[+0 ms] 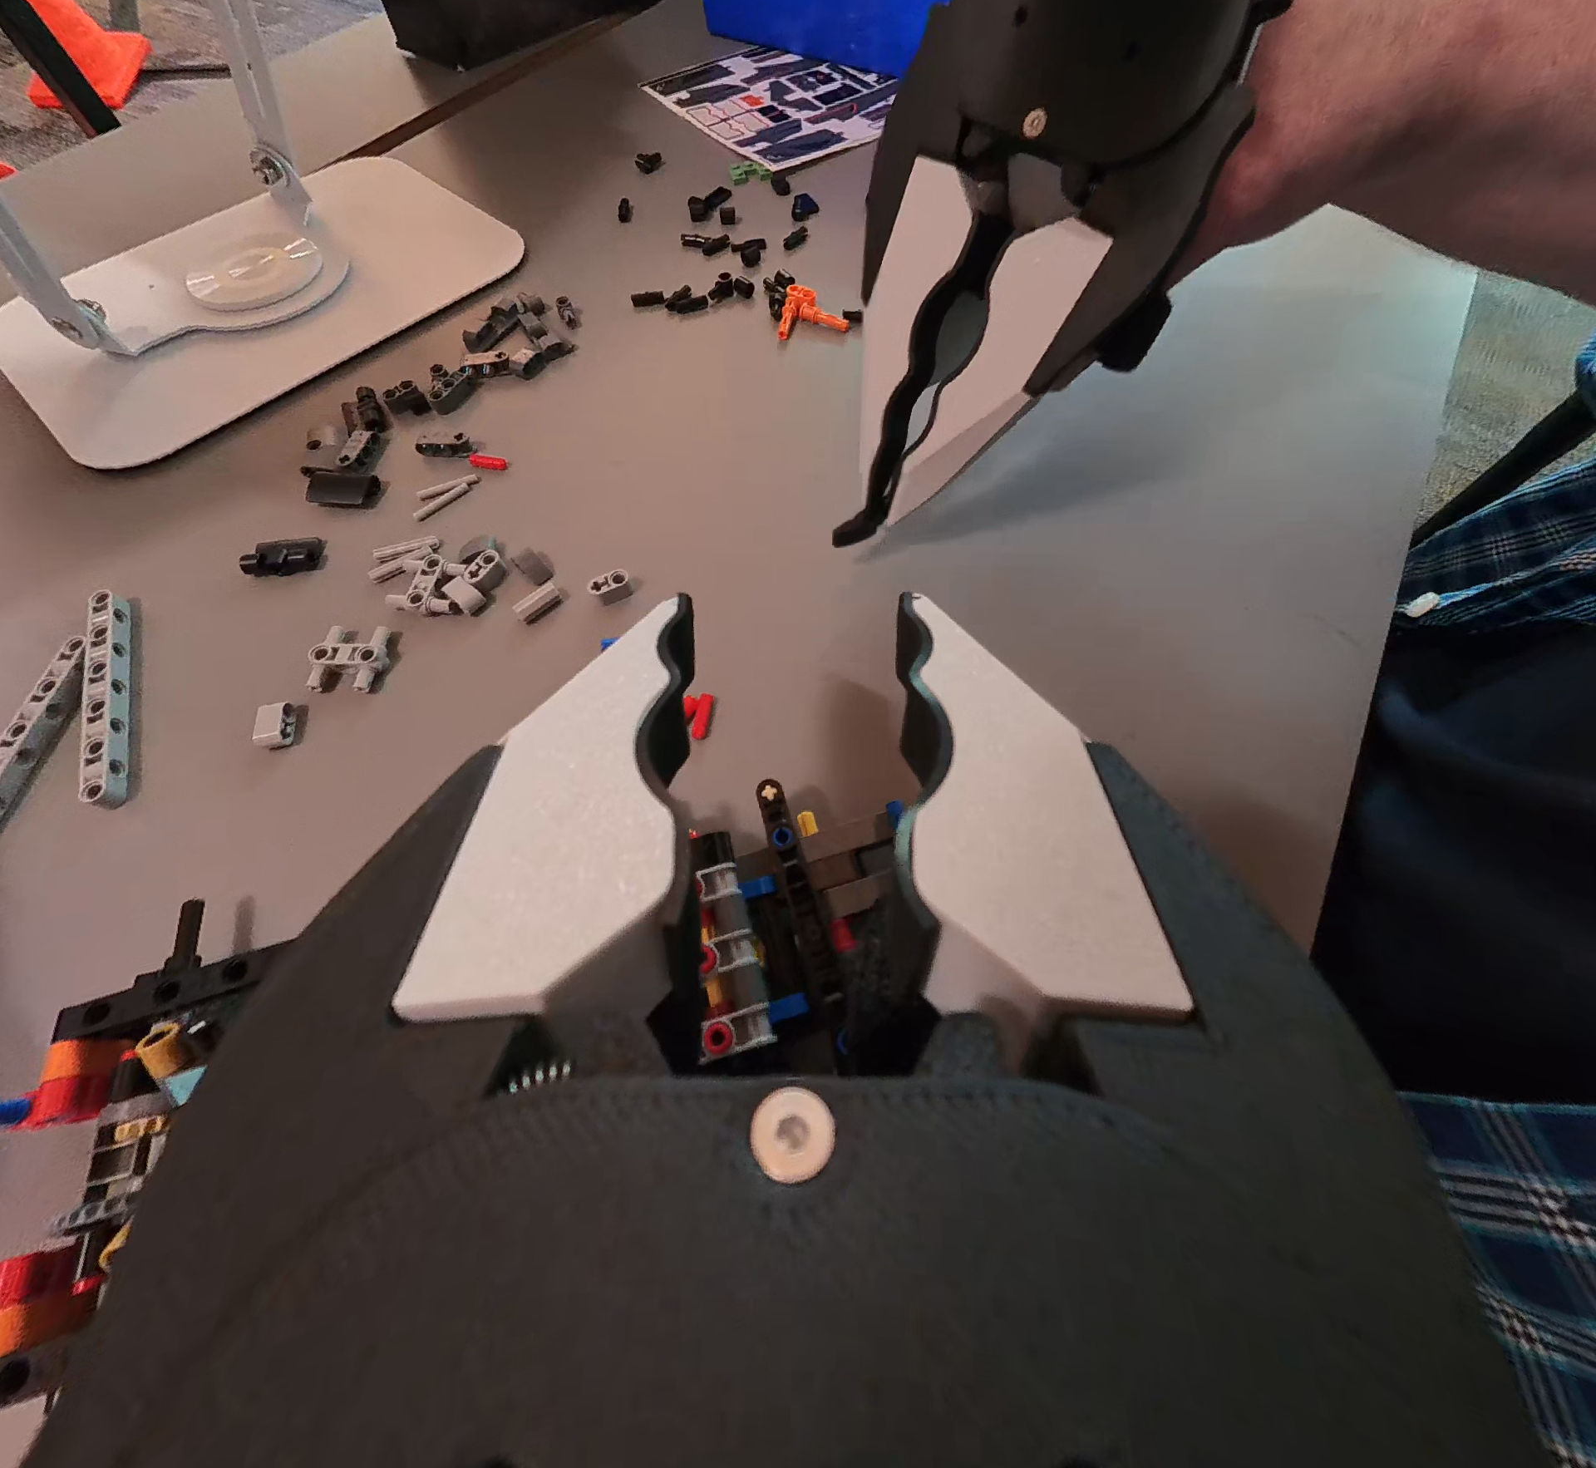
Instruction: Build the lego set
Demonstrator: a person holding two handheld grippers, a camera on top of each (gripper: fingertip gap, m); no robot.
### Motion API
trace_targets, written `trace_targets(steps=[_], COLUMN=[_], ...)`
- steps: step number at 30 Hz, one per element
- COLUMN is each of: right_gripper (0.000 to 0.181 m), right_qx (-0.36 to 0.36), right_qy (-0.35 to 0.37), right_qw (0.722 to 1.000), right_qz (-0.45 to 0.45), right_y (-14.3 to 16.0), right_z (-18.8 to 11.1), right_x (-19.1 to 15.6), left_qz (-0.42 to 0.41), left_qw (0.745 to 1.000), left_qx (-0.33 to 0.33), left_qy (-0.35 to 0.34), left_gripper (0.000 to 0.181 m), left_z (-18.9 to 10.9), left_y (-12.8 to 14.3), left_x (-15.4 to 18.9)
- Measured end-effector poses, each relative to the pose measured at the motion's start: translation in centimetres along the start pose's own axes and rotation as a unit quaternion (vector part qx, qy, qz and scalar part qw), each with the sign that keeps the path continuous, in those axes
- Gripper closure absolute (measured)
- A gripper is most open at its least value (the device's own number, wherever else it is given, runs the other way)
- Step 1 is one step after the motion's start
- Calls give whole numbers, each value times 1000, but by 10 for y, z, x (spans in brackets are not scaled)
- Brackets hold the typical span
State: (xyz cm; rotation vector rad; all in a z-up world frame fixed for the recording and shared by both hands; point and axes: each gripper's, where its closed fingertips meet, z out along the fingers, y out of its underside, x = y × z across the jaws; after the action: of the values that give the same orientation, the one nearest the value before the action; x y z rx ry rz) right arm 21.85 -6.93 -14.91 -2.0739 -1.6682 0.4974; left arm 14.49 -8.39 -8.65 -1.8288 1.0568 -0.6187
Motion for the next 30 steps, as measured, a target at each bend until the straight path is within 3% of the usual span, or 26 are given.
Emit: trace_targets(steps=[1,5,16,21,25,30], right_gripper=[178,162,164,160,160,159], right_qx=[-2,-1,61,97,103,80], right_qy=[-5,-5,41,127,196,224], right_qw=[1000,1000,996,979,957,949], right_qz=[-1,17,57,129,188,208], right_y=[0,-3,-5,22,63,94], right_z=[3,8,-34,-85,-131,-144], right_x=[-3,-2,20,62,101,128], left_qz=[0,1,6,22,25,19], left_qw=[1000,1000,1000,999,999,999], left_qx=[0,1,1,19,20,12], left_qy=[0,-4,-21,-26,-35,-39], left_gripper=[134,134,134,128,126,126], left_z=[0,0,-5,-13,-16,-13], left_y=[0,-1,-3,-12,-14,-13], left_x=[0,-1,-8,-8,-11,-13])
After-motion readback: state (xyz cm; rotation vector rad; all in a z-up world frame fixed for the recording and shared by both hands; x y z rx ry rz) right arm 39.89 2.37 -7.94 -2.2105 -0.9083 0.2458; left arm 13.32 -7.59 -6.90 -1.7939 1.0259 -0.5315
